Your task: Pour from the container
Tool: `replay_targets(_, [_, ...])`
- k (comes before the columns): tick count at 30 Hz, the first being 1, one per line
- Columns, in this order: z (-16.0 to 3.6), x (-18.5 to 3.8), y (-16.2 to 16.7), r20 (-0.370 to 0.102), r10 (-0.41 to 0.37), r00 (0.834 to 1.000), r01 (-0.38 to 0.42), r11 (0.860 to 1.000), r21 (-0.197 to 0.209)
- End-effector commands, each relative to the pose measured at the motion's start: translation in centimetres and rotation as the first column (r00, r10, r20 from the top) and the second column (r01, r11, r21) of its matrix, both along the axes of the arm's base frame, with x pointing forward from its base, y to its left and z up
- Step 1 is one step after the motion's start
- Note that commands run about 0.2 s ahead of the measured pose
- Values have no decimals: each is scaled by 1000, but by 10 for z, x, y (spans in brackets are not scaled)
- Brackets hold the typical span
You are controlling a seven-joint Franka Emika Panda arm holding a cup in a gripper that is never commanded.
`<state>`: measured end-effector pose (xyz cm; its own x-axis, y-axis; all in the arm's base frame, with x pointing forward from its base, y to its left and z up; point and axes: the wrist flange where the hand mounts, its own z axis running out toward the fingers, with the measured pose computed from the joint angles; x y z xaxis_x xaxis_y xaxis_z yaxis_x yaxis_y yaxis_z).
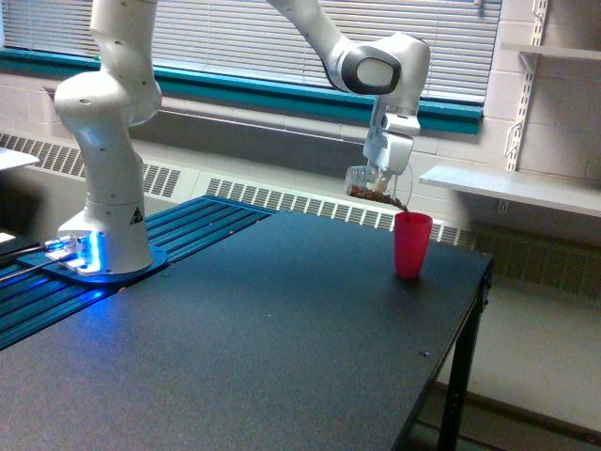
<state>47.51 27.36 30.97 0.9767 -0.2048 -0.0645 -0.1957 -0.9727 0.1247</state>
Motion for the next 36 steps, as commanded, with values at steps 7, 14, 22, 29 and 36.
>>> replay_targets(7, [-2, -3, 5, -28, 33, 999, -34, 999, -10])
replay_targets(14, [-3, -1, 5, -33, 35, 999, -35, 999, -18])
replay_targets(22, [-4, 1, 5, -41, 36, 999, -37, 999, -29])
replay_targets(29, [-4, 0, 7, -56, 46, 997, -48, 998, -35])
replay_targets(36, [-6, -1, 6, -77, 57, 995, -61, 997, -52])
